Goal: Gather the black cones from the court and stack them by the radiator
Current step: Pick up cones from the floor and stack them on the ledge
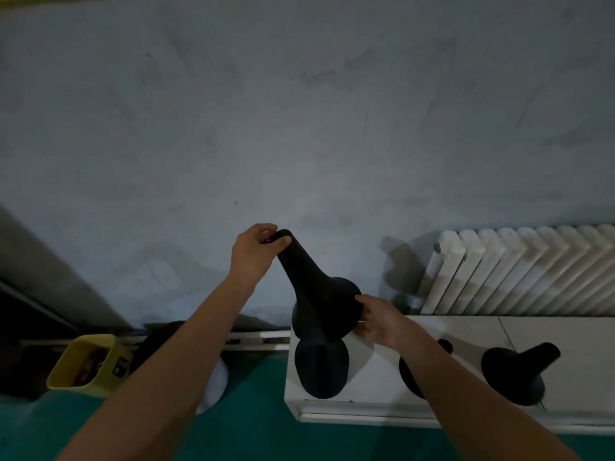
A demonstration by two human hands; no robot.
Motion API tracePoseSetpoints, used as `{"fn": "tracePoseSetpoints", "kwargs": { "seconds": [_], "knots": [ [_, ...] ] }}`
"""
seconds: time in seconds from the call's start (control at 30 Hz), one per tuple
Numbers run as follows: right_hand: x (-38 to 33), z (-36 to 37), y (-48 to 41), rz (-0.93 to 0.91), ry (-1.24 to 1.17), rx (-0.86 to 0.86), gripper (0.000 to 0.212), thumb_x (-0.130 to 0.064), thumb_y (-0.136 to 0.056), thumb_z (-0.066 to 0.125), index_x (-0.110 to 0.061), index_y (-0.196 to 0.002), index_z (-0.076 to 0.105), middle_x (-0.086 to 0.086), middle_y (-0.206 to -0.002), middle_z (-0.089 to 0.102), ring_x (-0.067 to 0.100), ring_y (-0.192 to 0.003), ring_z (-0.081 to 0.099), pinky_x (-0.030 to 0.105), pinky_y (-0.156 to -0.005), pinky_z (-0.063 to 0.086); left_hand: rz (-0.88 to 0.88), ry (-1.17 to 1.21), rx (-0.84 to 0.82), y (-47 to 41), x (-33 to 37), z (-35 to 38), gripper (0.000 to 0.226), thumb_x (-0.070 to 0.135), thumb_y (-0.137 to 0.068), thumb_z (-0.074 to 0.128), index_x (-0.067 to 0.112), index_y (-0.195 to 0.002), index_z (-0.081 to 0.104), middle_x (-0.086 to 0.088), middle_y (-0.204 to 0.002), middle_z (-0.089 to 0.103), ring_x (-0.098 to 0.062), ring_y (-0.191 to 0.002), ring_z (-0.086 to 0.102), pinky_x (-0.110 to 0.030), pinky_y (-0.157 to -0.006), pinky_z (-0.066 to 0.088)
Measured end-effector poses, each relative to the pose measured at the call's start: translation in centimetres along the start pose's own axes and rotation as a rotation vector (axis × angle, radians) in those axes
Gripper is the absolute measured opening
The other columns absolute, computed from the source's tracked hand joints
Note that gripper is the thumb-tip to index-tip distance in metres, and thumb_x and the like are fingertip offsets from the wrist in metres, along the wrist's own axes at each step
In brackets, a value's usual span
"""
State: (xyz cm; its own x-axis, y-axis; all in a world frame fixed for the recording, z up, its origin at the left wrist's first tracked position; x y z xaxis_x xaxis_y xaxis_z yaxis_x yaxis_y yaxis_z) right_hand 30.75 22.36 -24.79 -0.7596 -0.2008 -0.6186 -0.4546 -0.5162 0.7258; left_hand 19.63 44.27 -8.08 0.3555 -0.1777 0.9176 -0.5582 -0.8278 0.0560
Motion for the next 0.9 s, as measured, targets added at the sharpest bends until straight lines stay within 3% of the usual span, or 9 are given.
{"fn": "tracePoseSetpoints", "kwargs": {
  "seconds": [0.2,0.33,0.47,0.57,0.67,0.8,0.9],
  "knots": [
    [0.7,-1.7,-1.8,0.025,0.046,0.021,0.047,-0.023,-0.091,0.06,-0.006,-0.133,0.049,0.016,-0.117,0.058,0.027,-0.096,0.06,0.033,-0.069,0.049,-0.041,-0.016,-0.071,-1.0,-1.8,2.3,0.036,0.025,-0.074,0.08,0.019,-0.108,0.069,-0.001,-0.11,0.07,-0.02,-0.097,0.067,-0.037,-0.096,0.051],
    [1.8,-1.8,-3.8,0.036,0.002,-0.017,0.047,-0.027,-0.097,0.053,0.0,-0.135,0.044,0.023,-0.13,0.053,0.033,-0.109,0.057,0.031,-0.076,0.048,-0.053,-0.066,-0.116,-2.3,-3.1,3.5,0.034,0.023,-0.074,0.08,0.019,-0.107,0.069,-0.001,-0.11,0.068,-0.015,-0.1,0.064,-0.032,-0.096,0.05],
    [2.7,-0.7,-5.3,0.087,0.004,-0.01,0.032,-0.03,-0.099,0.049,-0.001,-0.112,0.054,0.019,-0.11,0.058,0.029,-0.092,0.059,0.032,-0.073,0.049,-0.046,-0.134,-0.183,-3.7,-4.4,4.4,0.032,0.022,-0.075,0.079,0.019,-0.105,0.068,0.001,-0.107,0.066,-0.016,-0.099,0.063,-0.031,-0.093,0.05],
    [3.9,-0.7,-7.1,0.11,0.05,0.026,0.027,-0.021,-0.097,0.054,-0.003,-0.116,0.054,0.016,-0.109,0.056,0.029,-0.092,0.056,0.038,-0.078,0.048,-0.06,-0.172,-0.233,-4.3,-6.2,5.3,0.035,0.02,-0.074,0.08,0.017,-0.108,0.068,-0.002,-0.111,0.068,-0.017,-0.101,0.064,-0.034,-0.096,0.05],
    [5.7,-0.9,-8.2,0.172,-0.024,0.059,0.024,-0.024,-0.094,0.058,-0.005,-0.106,0.055,0.015,-0.098,0.053,0.031,-0.088,0.054,0.038,-0.073,0.049,-0.083,-0.214,-0.276,-4.5,-8.5,6.2,0.038,0.021,-0.075,0.079,0.016,-0.111,0.068,-0.001,-0.114,0.067,-0.016,-0.101,0.064,-0.031,-0.097,0.05],
    [7.8,-1.9,-9.6,0.206,-0.07,0.115,0.037,-0.03,-0.09,0.063,-0.01,-0.119,0.053,0.014,-0.111,0.054,0.033,-0.097,0.056,0.041,-0.07,0.052,-0.11,-0.229,-0.308,-4.3,-11.2,7.5,0.037,0.02,-0.075,0.079,0.017,-0.109,0.067,0.001,-0.112,0.067,-0.013,-0.096,0.064,-0.027,-0.091,0.051],
    [9.0,-2.5,-10.8,0.247,-0.097,0.15,0.023,-0.029,-0.094,0.058,-0.011,-0.106,0.053,0.014,-0.102,0.053,0.032,-0.088,0.055,0.044,-0.072,0.049,-0.142,-0.227,-0.328,-4.1,-12.9,8.5,0.036,0.019,-0.074,0.08,0.016,-0.107,0.067,0.001,-0.108,0.067,-0.014,-0.092,0.064,-0.028,-0.088,0.053]
  ]
}}
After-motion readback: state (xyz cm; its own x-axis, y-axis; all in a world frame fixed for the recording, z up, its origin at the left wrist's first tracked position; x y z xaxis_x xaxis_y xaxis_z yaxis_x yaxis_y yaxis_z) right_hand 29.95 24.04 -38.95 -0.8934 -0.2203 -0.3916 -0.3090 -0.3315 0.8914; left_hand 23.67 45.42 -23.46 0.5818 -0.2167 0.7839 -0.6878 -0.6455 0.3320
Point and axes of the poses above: each hand's wrist, its own y-axis away from the middle knuckle, its own z-axis out of the palm, x = y × z, the point moved 8 cm from there along -y, towards the middle knuckle
